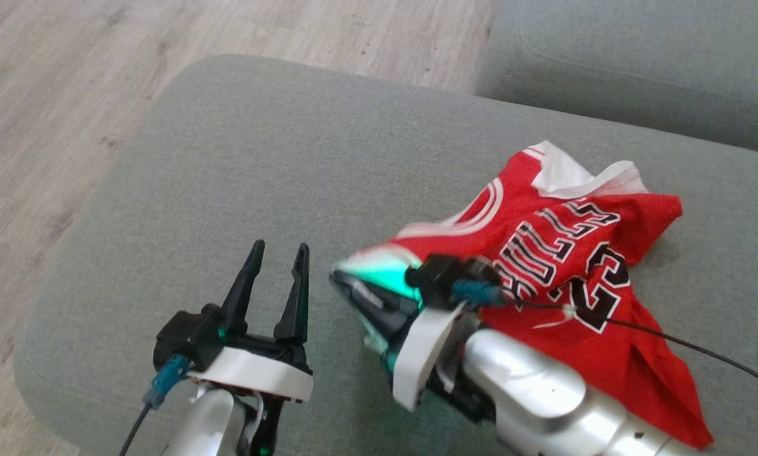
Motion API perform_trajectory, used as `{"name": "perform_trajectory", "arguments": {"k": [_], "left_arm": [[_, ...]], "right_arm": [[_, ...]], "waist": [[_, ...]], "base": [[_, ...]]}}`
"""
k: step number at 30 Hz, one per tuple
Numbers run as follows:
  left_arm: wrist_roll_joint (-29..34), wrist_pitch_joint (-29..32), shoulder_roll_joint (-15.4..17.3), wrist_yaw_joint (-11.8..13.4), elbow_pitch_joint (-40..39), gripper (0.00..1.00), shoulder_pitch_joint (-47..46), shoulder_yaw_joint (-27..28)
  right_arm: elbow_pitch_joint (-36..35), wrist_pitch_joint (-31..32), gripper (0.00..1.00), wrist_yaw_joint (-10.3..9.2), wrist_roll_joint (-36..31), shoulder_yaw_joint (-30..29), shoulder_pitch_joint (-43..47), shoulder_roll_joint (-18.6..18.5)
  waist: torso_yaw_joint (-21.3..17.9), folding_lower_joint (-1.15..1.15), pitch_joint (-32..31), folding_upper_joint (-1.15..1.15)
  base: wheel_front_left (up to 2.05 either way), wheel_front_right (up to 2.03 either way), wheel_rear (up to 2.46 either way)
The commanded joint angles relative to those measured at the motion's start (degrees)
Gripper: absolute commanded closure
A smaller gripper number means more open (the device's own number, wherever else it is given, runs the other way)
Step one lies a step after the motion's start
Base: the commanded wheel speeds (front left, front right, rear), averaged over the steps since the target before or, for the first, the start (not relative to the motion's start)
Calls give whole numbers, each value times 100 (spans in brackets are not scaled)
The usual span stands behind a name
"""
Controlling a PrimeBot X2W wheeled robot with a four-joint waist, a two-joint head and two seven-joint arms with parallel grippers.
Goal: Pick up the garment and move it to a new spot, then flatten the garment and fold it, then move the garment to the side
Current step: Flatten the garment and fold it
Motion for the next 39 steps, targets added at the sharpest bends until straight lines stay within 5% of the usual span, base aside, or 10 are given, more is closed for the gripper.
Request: {"name": "perform_trajectory", "arguments": {"k": [1, 9, 17, 23, 29, 39], "left_arm": [[25, -46, 13, 9, -159, 0, -135, 191], [39, -46, 13, 9, -233, 0, -86, 373], [92, -46, 13, 9, -351, 0, -6, 557], [112, -46, 13, 9, -407, 0, 109, 612], [130, -46, 13, 9, -411, 0, 219, 702], [111, -46, 13, 9, -437, 0, 188, 644]], "right_arm": [[-103, -22, 0, 19, 65, 83, -197, 97], [229, -259, 0, 19, 421, -96, -373, 97], [833, -615, 0, 19, -789, -1797, -430, -199], [347, -621, 0, 19, -2047, -3697, 510, -577], [-330, -621, 0, 19, -2963, -5115, 1673, -348], [-1194, -622, 0, 19, -3511, -5790, 2664, 66]], "waist": [[-2, 0, -9, 0], [-395, 0, -40, 0], [-1110, 0, -198, 0], [-1571, 0, -304, 0], [-1937, 0, -311, 0], [-2114, 0, -211, 0]], "base": [[0, 0, 0], [0, 0, 0], [0, 0, 0], [0, 0, 0], [0, 0, 0], [0, 0, 0]]}}
